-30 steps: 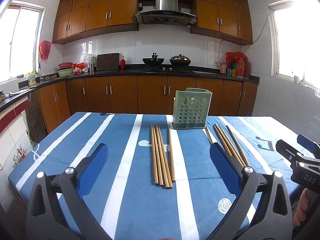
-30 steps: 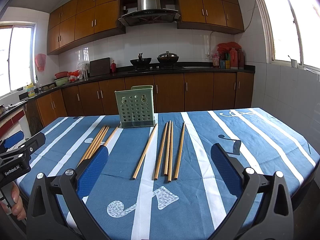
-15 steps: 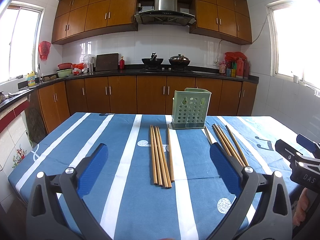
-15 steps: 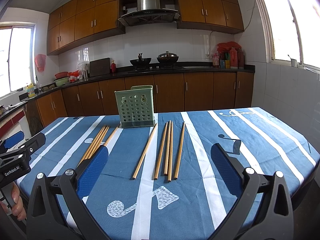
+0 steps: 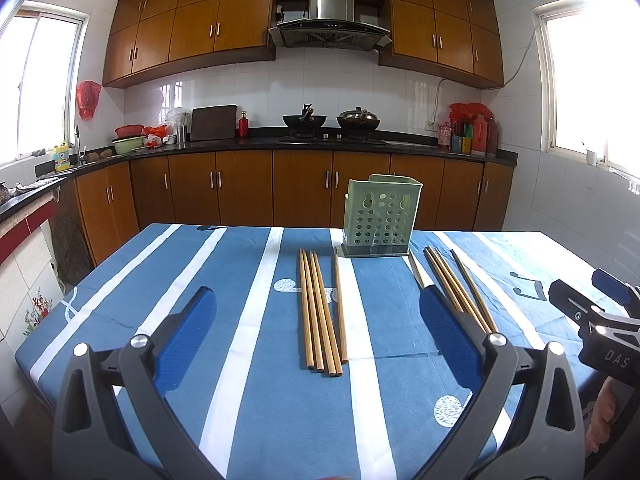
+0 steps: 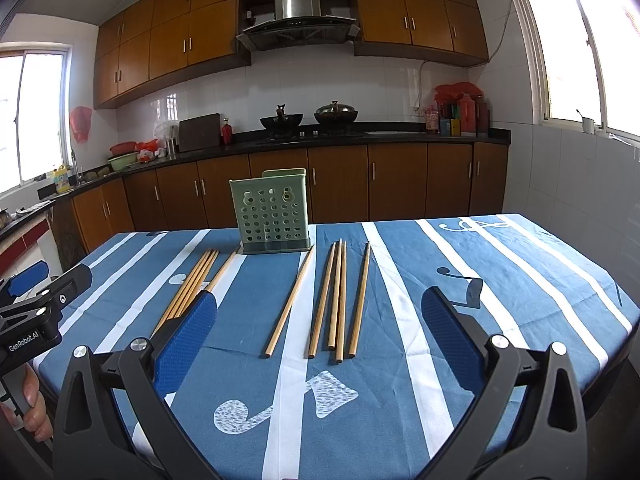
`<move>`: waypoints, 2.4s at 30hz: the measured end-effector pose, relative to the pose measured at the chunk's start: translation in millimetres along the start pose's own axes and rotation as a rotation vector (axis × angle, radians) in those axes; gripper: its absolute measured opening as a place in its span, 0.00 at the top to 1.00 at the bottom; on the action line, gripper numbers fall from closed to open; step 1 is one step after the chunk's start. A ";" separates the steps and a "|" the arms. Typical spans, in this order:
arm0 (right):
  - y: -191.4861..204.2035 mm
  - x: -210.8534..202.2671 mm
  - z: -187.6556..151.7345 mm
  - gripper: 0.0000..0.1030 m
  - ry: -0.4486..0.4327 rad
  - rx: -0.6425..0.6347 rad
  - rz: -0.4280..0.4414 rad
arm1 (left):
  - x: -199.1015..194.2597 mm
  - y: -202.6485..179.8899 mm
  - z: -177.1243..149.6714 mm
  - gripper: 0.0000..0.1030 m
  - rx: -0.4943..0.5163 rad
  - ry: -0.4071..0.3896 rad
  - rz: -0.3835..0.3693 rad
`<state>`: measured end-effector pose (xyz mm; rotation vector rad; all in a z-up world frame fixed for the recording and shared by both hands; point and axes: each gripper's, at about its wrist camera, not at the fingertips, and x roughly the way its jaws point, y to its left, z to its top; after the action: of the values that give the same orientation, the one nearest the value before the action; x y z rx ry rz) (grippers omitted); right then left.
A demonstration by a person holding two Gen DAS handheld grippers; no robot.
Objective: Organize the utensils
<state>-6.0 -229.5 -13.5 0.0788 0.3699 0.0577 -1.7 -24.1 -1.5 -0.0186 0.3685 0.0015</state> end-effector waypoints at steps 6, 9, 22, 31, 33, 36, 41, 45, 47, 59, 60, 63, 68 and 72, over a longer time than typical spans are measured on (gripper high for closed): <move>-0.2 0.5 0.0 0.02 0.001 0.000 0.000 | 2.5 10.6 3.3 0.04 -0.001 0.000 -0.001; -0.3 0.6 -0.1 0.02 0.002 0.000 0.000 | 2.1 7.6 3.6 0.04 -0.002 0.001 -0.002; -0.1 0.4 -0.1 0.02 0.002 0.001 0.000 | 2.5 9.7 3.1 0.04 0.001 0.000 -0.001; 0.4 2.0 -2.3 0.02 0.005 0.003 -0.001 | 2.8 11.0 3.1 0.04 -0.001 0.001 -0.002; 1.9 1.7 -1.7 0.02 0.005 0.003 -0.001 | 2.9 10.8 3.0 0.04 -0.001 0.002 -0.002; 1.9 2.3 -1.9 0.02 0.007 0.003 -0.001 | 2.6 13.7 -0.5 0.04 0.000 0.004 -0.004; -3.2 9.7 -6.1 0.02 0.017 0.009 -0.003 | 8.9 14.7 -3.3 0.04 0.000 0.017 -0.005; -4.0 14.8 -8.5 0.02 0.040 0.016 -0.008 | 16.7 17.5 -4.9 0.04 -0.008 0.038 -0.005; -6.0 19.4 -9.5 0.02 0.061 0.027 -0.011 | 22.2 20.3 -6.0 0.04 -0.016 0.057 -0.002; -69.0 101.2 -5.8 0.17 0.341 0.210 -0.131 | 99.1 64.3 -7.3 0.04 -0.085 0.305 0.083; -73.0 110.6 -4.9 0.26 0.373 0.221 -0.137 | 102.5 67.0 -7.0 0.04 -0.093 0.313 0.083; -79.4 135.8 -5.0 0.52 0.456 0.255 -0.098 | 115.2 78.5 -6.4 0.04 -0.107 0.338 0.087; -67.6 165.6 -6.1 0.70 0.524 0.223 -0.054 | 129.7 88.8 -9.1 0.04 -0.146 0.387 0.078; -55.7 180.1 -10.8 0.75 0.562 0.186 -0.039 | 144.1 88.8 -10.6 0.04 -0.164 0.425 0.059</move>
<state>160.1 -271.5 -93.0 0.2413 0.9379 0.0055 128.4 64.3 -64.9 -0.1719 0.7933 0.0874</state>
